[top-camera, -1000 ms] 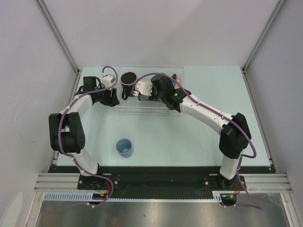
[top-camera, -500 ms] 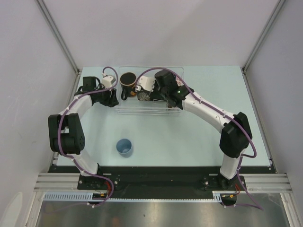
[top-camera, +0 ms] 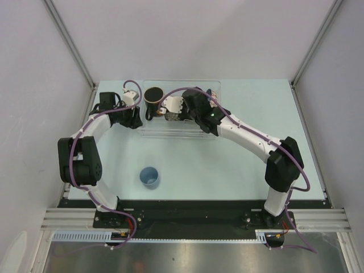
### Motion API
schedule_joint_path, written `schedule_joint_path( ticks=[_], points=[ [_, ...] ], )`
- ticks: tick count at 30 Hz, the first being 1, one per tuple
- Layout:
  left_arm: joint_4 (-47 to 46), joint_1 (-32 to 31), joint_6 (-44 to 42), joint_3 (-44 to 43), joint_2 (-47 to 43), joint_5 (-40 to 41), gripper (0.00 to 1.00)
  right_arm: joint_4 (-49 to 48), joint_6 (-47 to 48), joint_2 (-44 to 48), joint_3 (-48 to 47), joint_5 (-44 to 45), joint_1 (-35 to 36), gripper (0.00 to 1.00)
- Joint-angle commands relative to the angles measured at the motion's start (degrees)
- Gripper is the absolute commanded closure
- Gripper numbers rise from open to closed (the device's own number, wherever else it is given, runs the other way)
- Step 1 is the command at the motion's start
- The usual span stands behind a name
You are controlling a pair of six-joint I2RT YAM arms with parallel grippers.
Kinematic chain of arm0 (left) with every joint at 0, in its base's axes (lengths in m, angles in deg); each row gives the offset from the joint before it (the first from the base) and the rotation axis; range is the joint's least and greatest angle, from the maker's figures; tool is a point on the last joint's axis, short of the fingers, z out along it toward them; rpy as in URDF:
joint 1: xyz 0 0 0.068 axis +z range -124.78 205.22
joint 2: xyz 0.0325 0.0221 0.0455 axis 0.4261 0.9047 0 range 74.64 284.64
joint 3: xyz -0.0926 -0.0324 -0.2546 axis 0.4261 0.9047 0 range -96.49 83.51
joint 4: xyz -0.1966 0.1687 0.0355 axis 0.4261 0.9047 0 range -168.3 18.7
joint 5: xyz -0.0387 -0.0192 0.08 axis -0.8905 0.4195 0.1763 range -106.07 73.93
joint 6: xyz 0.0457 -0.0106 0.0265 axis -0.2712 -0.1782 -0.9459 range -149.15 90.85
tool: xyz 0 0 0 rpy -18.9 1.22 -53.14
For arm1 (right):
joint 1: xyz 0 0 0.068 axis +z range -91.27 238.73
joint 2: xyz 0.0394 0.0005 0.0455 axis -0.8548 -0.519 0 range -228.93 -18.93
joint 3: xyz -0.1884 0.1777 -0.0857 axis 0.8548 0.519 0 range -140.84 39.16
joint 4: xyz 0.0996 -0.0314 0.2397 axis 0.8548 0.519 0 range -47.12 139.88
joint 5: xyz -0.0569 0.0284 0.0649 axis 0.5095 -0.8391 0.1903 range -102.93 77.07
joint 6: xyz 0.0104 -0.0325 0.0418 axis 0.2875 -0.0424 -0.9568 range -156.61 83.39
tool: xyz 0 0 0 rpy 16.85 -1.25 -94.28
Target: Load the mixed dishes into the dish rack
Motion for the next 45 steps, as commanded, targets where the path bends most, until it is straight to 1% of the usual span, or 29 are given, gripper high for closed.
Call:
schedule_joint_path(
  ticks=[1, 3, 8, 11, 12, 15, 21, 25, 29, 32, 39, 40, 41, 43, 44, 45],
  points=[
    [4.91, 0.49, -1.66, -0.17, -1.86, 2.05, 0.43, -17.89, 3.82, 7.44, 3.09, 8.03, 0.77, 1.00],
    [4.73, 0.58, -1.49, -0.09, -1.95, 2.05, 0.43, -22.46, 5.58, 7.88, 5.29, 9.00, 1.39, 1.00],
    [4.73, 0.67, -1.31, -0.26, -1.95, 2.05, 0.43, -25.46, 4.79, 7.26, 9.07, 9.27, 1.48, 1.00],
    [4.65, 0.75, -1.31, -0.26, -2.04, 2.22, 0.43, -30.82, 6.98, 7.18, 11.18, 10.50, 2.00, 1.00],
    [4.73, 0.75, -1.31, -0.18, -1.95, 2.22, 0.43, -33.26, 8.73, 7.18, 11.45, 10.76, 2.18, 1.00],
    [4.64, 0.84, -1.40, -0.18, -2.13, 2.22, 0.43, -36.61, 11.20, 7.53, 11.63, 11.38, 2.71, 1.00],
    [4.12, 0.93, -0.87, 0.00, -1.95, 2.05, 0.43, -39.53, 13.93, 8.32, 11.72, 11.56, 2.71, 1.00],
    [3.85, 1.11, -0.61, -0.09, -1.86, 1.96, 0.44, -36.29, 11.57, 9.02, 11.72, 10.24, 2.27, 1.00],
    [3.77, 1.19, -0.43, -0.26, -2.04, 2.14, 0.43, -27.69, 2.62, 8.41, 12.07, 8.83, 0.69, 1.00],
    [3.94, 1.37, -0.69, -0.35, -2.22, 2.22, 0.44, -25.74, -1.43, 8.06, 14.00, 7.69, 0.34, 1.00],
    [4.12, 1.63, -0.96, -0.79, -2.04, 2.40, 0.43, -22.92, -5.75, 6.30, 15.67, 6.55, -0.54, 1.00],
    [4.12, 1.81, -0.96, -0.96, -1.95, 2.40, 0.43, -22.74, -6.10, 6.12, 15.76, 6.46, -0.46, 0.99],
    [4.03, 1.81, -0.87, -0.97, -2.04, 2.31, 0.44, -22.48, -6.54, 5.95, 15.76, 6.20, -0.54, 0.95],
    [3.94, 1.81, -0.78, -0.97, -1.95, 2.23, 0.44, -22.04, -7.59, 5.07, 15.76, 5.67, -0.54, 0.91],
    [4.03, 1.81, -0.87, -1.05, -1.87, 2.22, 0.43, -21.87, -7.95, 4.89, 15.76, 5.32, -0.54, 0.87],
    [4.03, 1.81, -0.87, -0.97, -1.86, 2.22, 0.43, -21.78, -8.04, 4.72, 15.76, 4.97, -0.54, 0.86]
  ],
)
